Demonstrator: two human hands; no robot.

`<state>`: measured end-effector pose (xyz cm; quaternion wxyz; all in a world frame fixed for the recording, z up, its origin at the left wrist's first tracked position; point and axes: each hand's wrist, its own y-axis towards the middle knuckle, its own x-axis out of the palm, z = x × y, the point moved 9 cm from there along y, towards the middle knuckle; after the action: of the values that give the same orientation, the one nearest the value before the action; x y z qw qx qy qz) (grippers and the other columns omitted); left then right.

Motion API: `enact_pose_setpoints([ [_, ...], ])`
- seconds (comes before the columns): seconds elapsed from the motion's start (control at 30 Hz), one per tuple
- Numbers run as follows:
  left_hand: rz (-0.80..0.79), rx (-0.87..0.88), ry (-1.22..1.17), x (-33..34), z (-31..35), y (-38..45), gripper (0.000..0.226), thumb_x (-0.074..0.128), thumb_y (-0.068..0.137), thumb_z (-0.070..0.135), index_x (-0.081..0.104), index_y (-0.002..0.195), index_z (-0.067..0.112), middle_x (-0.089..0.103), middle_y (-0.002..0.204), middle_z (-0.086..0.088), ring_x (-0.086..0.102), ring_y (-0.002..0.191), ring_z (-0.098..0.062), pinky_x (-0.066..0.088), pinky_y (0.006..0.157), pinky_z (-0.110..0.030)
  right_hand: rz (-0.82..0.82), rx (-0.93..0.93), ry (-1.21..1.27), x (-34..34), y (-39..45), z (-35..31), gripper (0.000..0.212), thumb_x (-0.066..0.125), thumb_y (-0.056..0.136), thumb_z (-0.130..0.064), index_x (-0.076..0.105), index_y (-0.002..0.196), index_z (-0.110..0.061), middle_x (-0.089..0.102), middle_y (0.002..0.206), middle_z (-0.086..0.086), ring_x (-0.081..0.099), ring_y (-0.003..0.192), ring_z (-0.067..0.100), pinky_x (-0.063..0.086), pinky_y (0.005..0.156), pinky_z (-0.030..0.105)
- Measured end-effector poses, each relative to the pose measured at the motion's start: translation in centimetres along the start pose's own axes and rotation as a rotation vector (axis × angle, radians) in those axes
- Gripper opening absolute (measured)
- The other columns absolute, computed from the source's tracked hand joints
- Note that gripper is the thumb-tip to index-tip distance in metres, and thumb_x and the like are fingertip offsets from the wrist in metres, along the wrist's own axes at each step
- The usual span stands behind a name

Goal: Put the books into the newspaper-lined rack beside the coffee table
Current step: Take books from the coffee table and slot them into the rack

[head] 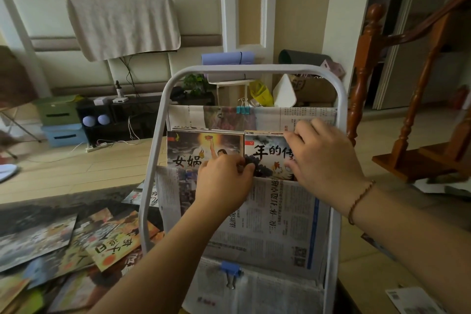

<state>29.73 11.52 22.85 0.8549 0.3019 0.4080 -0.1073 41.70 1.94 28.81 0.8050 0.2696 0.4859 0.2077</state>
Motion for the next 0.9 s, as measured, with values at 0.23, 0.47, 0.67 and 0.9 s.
enact_pose_setpoints([
  [0.23, 0.162, 0.215, 0.009, -3.4, -2.4, -6.9, 0.043, 0.05, 0.096, 0.042, 0.051, 0.136, 0.027, 0.05, 0.142, 0.01, 0.033, 0.132, 0.004, 0.03, 0.113, -0.025, 0.131, 0.031, 0.124, -2.2, -1.3, -1.9, 0.051, 0.068, 0.083, -0.027, 0.058, 0.126, -0.001, 0.059, 0.117, 0.02, 0.051, 0.108, 0.039, 0.045, 0.089, 0.053],
  [0.47, 0.12, 0.063, 0.111, -5.9, -15.2, -14.2, 0.047, 0.043, 0.094, 0.047, 0.052, 0.136, 0.03, 0.044, 0.148, 0.012, 0.033, 0.14, -0.005, 0.03, 0.115, -0.03, 0.172, -0.294, 0.682, -4.2, -4.7, -17.5, 0.041, 0.055, 0.089, -0.031, 0.064, 0.122, -0.008, 0.062, 0.118, 0.011, 0.057, 0.11, 0.029, 0.049, 0.095, 0.043],
  [0.67, -0.129, -0.416, 0.393, -9.1, -31.7, -22.4, 0.051, 0.05, 0.095, 0.05, 0.042, 0.143, 0.036, 0.03, 0.156, 0.012, 0.024, 0.146, -0.015, 0.025, 0.119, -0.037, -0.169, -0.441, 0.907, -1.1, -5.7, -31.0, 0.043, 0.054, 0.084, -0.04, 0.06, 0.124, -0.023, 0.062, 0.12, -0.006, 0.06, 0.107, 0.01, 0.044, 0.091, 0.02],
  [0.9, -0.247, -0.756, 0.497, -12.9, -44.2, -29.3, 0.073, 0.033, 0.095, 0.063, 0.011, 0.156, 0.028, 0.005, 0.165, 0.002, 0.001, 0.152, -0.024, 0.007, 0.121, -0.053, -0.633, -0.35, 0.825, 6.5, -3.8, -43.1, 0.061, 0.046, 0.096, -0.042, 0.023, 0.15, -0.027, 0.023, 0.153, -0.01, 0.024, 0.141, 0.012, 0.034, 0.109, 0.027],
])
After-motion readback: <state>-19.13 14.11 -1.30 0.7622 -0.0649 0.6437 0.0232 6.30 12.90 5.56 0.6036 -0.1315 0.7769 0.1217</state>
